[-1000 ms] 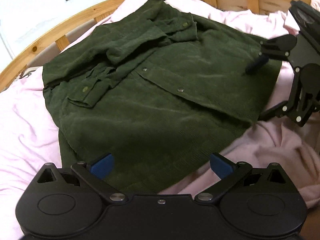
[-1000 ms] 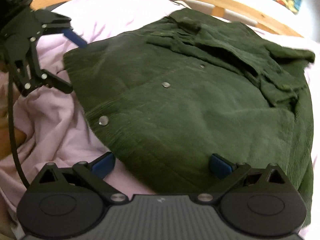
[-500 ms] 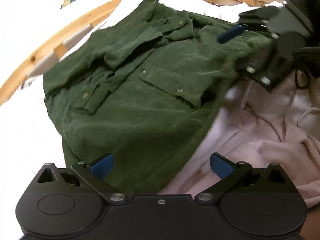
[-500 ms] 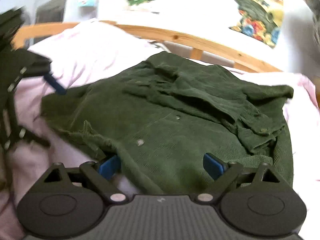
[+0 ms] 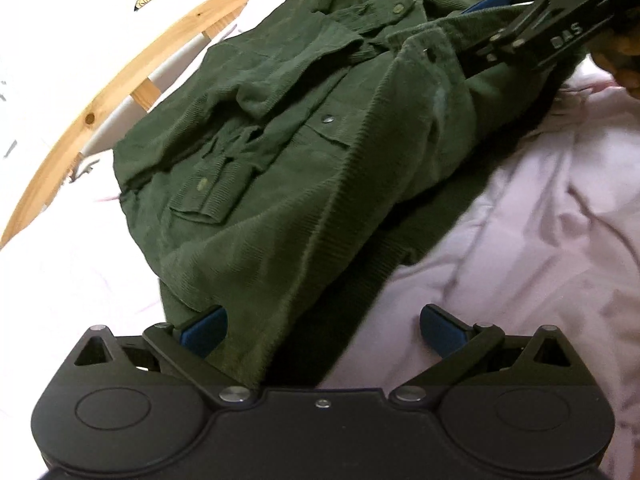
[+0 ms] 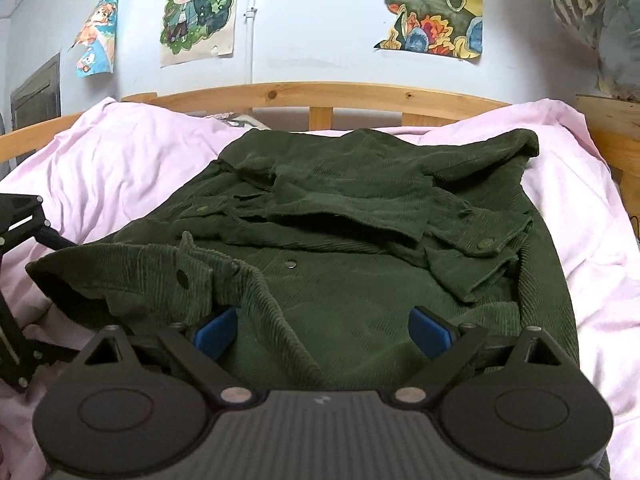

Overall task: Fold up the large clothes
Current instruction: 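Grasp the green shirt hem edge with the left gripper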

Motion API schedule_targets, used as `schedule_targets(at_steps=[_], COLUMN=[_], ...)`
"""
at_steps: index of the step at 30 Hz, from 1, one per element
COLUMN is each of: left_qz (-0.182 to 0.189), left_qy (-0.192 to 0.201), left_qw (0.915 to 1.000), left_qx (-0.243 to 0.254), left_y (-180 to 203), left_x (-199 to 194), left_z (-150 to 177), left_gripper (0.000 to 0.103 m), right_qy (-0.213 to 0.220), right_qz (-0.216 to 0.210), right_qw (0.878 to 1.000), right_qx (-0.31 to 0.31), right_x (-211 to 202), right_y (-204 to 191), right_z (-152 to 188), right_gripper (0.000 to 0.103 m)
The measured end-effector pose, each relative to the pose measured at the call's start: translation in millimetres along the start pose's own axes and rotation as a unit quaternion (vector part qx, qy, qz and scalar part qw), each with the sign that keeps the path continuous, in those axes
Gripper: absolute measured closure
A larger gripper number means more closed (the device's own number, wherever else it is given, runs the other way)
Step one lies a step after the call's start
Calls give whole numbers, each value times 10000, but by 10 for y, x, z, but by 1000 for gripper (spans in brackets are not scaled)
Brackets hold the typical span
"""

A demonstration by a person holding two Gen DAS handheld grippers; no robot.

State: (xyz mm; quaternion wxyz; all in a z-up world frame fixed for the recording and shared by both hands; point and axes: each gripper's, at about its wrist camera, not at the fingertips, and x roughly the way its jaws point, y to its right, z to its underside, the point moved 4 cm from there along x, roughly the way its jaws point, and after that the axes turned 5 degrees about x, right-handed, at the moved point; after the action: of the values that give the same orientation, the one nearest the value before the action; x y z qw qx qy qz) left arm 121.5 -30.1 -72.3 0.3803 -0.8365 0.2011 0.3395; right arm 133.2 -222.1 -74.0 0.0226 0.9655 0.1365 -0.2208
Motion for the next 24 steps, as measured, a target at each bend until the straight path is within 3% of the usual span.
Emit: schedule_targets(at_steps=[5,9,13,16,19,21,24], left_qz=[-25,-217,-404,-619,-461,-257,-144], left_qy=[-85,-17,-186,-326,-190,-13,285], left_qw=[10000,9992,9989,9975,9985,9992,9985], left_qx=[3,345,134,3,-210,-302,-440], left_y=[-35,88,-8,-157,-292,-343,-450], left_x=[134,180,186,193,111,21,-140], left_z=[-24,-46,-66,-27,-5,-35,-209], left_gripper=[1,0,6,27,48,78,92], right_qy=[16,17,-6,-44,-92,-149,-89], right_qz=[-24,-80,-156,-211,-275,-369,-566], right_qw=[10000,9999,9998,9998,9996,9992,9981], right_qx=[63,107,104,44,-46,-59,-211], right_x=[10,-5,-41,-66,-105,-152,-269], right_y=[5,7,-15,-66,-108,-130,-207], right_z=[4,22,47,65,89,104,122], right_gripper=[6,4,2,1,1,1,0])
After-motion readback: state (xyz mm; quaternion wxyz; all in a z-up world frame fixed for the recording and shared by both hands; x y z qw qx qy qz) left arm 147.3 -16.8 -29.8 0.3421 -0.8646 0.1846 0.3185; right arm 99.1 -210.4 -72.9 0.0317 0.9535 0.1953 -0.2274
